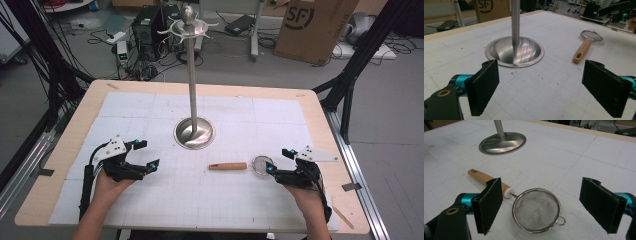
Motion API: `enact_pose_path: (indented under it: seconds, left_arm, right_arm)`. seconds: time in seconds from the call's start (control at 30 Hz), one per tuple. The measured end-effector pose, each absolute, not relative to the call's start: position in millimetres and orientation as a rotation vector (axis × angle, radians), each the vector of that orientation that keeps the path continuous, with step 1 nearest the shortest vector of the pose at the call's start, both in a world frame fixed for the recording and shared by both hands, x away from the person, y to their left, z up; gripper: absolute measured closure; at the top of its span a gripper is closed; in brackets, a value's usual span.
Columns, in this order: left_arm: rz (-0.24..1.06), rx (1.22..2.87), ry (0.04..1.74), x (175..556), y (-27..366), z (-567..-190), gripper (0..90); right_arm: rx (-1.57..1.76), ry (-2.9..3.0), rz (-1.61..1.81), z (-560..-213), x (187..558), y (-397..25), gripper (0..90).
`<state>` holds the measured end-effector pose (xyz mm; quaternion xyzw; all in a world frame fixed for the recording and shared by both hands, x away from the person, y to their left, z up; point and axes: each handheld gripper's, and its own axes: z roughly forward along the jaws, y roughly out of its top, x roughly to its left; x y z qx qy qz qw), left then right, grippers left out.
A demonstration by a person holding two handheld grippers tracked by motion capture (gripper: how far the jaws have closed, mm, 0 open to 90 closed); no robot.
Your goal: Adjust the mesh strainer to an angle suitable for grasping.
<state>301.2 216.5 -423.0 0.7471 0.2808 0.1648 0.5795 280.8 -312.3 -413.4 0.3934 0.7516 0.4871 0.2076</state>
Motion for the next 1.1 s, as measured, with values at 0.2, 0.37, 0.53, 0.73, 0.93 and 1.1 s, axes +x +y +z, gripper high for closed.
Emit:
enact_pose_path:
  seconds: [0.2, 0.37, 0.53, 0.73, 0.93, 1.1]
  left_arm:
    - [0.394, 1.769, 0.655, 301.4, 213.0, -425.3, 14.9]
    - [0.391, 1.763, 0.644, 301.1, 212.1, -424.7, 15.0]
    - [0.391, 1.771, 0.654, 301.5, 212.6, -425.2, 15.0]
    - [0.392, 1.775, 0.654, 300.6, 211.2, -425.4, 15.0]
    - [0.39, 1.777, 0.653, 300.2, 210.4, -425.4, 15.0]
    - [0.394, 1.766, 0.657, 300.4, 213.5, -423.8, 15.0]
  right_arm:
    - [1.092, 2.114, 1.352, -416.1, 279.8, -310.8, 17.3]
    - [1.073, 2.113, 1.367, -416.5, 278.3, -308.9, 16.9]
    - [1.07, 2.127, 1.342, -417.4, 280.0, -306.4, 16.9]
    - [1.058, 2.145, 1.336, -418.6, 282.0, -304.2, 16.5]
    - [1.05, 2.144, 1.341, -418.7, 282.4, -303.7, 16.5]
    - [1.04, 2.165, 1.337, -419.0, 282.8, -298.8, 16.5]
